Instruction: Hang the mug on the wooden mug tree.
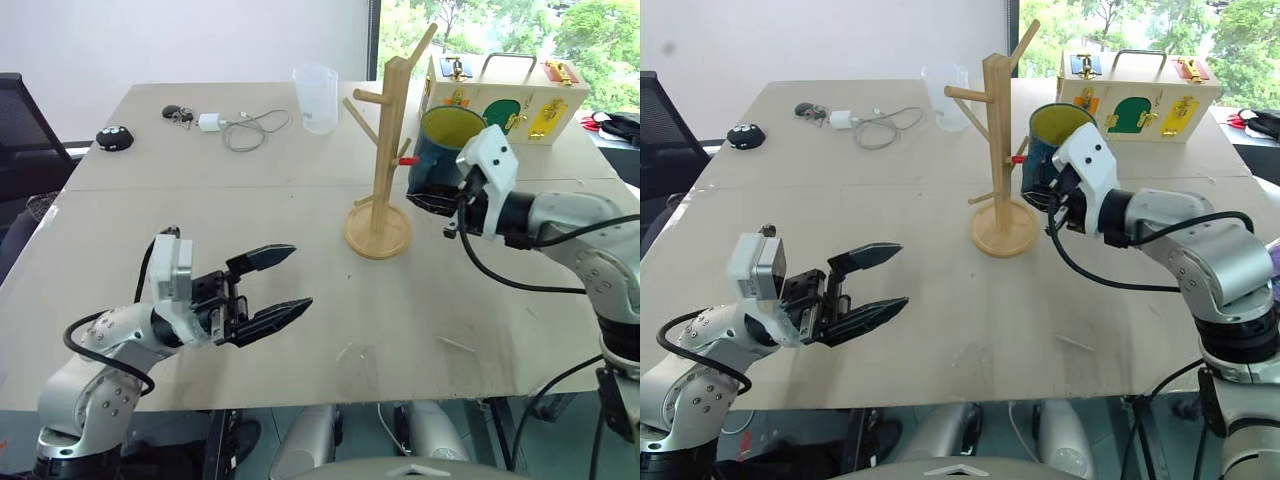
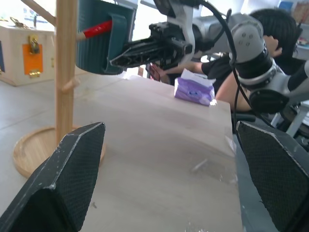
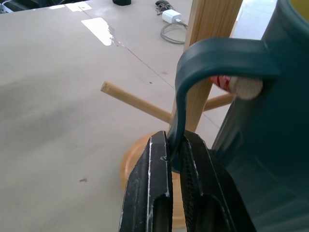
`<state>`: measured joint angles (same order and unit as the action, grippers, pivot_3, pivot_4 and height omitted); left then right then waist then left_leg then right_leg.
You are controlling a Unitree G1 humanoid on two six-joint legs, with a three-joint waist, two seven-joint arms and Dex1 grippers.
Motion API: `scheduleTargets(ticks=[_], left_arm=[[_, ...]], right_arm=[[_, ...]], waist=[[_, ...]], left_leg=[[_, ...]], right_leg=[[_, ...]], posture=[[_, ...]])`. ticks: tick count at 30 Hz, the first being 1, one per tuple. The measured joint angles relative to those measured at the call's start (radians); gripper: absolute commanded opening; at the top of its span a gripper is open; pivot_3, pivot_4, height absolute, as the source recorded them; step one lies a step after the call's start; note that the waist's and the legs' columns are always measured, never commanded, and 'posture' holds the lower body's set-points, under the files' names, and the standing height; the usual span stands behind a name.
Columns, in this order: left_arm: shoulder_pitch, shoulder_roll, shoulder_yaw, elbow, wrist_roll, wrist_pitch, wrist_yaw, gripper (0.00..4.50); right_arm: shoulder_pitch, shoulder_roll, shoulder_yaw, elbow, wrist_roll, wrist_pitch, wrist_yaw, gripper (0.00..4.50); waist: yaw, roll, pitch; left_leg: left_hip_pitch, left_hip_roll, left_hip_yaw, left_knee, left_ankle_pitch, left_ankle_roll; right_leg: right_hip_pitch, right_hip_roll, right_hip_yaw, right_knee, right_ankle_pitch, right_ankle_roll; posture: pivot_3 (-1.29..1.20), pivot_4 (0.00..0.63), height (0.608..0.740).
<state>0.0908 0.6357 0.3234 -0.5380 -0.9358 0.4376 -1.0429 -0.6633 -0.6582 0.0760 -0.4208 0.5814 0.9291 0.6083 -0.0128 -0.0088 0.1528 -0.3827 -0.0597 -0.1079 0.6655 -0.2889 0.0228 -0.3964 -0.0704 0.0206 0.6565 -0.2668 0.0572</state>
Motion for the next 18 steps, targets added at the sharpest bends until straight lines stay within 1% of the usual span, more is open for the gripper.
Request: scheduleTargets(ticks=[6, 8, 9, 10, 12, 14, 16, 18], left_arm=[[0.062, -0.002, 0.085, -0.045, -0.058, -0.011, 0.025, 4.5], [0.084, -0.002, 0.115, -0.057, -0.077, -0.017, 0.025, 4.5], [0.096, -0.002, 0.134, -0.061, -0.084, -0.028, 0.022, 4.5], [0.1, -0.003, 0.144, -0.063, -0.088, -0.034, 0.022, 4.5], [0.103, -0.007, 0.162, -0.067, -0.092, -0.046, 0.026, 4.5], [0.099, -0.009, 0.173, -0.069, -0.103, -0.055, 0.032, 4.5], [0.089, -0.015, 0.179, -0.068, -0.112, -0.062, 0.041, 4.5], [0.085, -0.035, 0.175, -0.069, -0.112, -0.073, 0.051, 4.5]], right_arm=[[-0.019, 0.023, 0.037, 0.049, -0.035, -0.015, 0.018, 0.2], [-0.023, 0.031, 0.045, 0.052, -0.046, -0.018, 0.022, 0.74], [-0.027, 0.046, 0.046, 0.054, -0.046, -0.022, 0.026, 0.89], [-0.027, 0.046, 0.046, 0.053, -0.044, -0.025, 0.035, 1.4], [-0.027, 0.046, 0.043, 0.046, -0.039, -0.027, 0.047, 2.27], [-0.016, 0.045, 0.013, 0.022, 0.0, -0.016, 0.06, 3.0], [0.021, 0.033, -0.07, -0.023, 0.065, 0.004, 0.071, 3.0], [0.079, -0.003, -0.151, -0.067, 0.121, 0.016, 0.087, 3.0]], waist=[[-0.001, 0.0, 0.0], [0.0, 0.0, 0.0], [0.0, 0.0, 0.0], [0.0, 0.0, 0.0], [0.002, 0.0, 0.0], [0.004, 0.0, 0.0], [0.007, 0.0, 0.0], [0.012, 0.0, 0.0]], left_leg=[[0.0, 0.0, 0.0, 0.0, 0.0, 0.0], [0.0, 0.0, 0.0, 0.0, 0.0, 0.0], [0.0, 0.0, 0.0, 0.0, 0.0, 0.0], [0.0, 0.0, 0.0, 0.0, 0.0, 0.0], [0.0, 0.0, 0.0, 0.0, 0.0, 0.0], [-0.001, 0.0, 0.0, 0.0, 0.0, 0.0], [-0.001, 0.0, -0.001, 0.0, 0.0, 0.0], [-0.001, 0.0, -0.001, 0.0, 0.0, 0.0]], right_leg=[[0.0, 0.0, 0.0, 0.0, 0.0, 0.0], [0.0, 0.0, 0.0, 0.0, 0.0, 0.0], [0.0, 0.0, 0.0, 0.0, 0.0, 0.0], [0.0, 0.0, 0.0, 0.0, 0.0, 0.0], [0.0, 0.0, 0.0, 0.0, 0.0, 0.0], [0.0, 0.0, -0.001, -0.001, 0.0, 0.0], [0.0, 0.0, -0.001, -0.001, 0.0, 0.0], [0.0, -0.001, -0.002, -0.003, 0.0, 0.0]], posture=[[0.0, 0.15, 0.74], [0.0, 0.15, 0.74], [0.0, 0.15, 0.74], [0.0, 0.15, 0.74], [0.0, 0.15, 0.74], [0.0, 0.15, 0.74], [0.0, 0.15, 0.74], [0.0, 0.15, 0.74]])
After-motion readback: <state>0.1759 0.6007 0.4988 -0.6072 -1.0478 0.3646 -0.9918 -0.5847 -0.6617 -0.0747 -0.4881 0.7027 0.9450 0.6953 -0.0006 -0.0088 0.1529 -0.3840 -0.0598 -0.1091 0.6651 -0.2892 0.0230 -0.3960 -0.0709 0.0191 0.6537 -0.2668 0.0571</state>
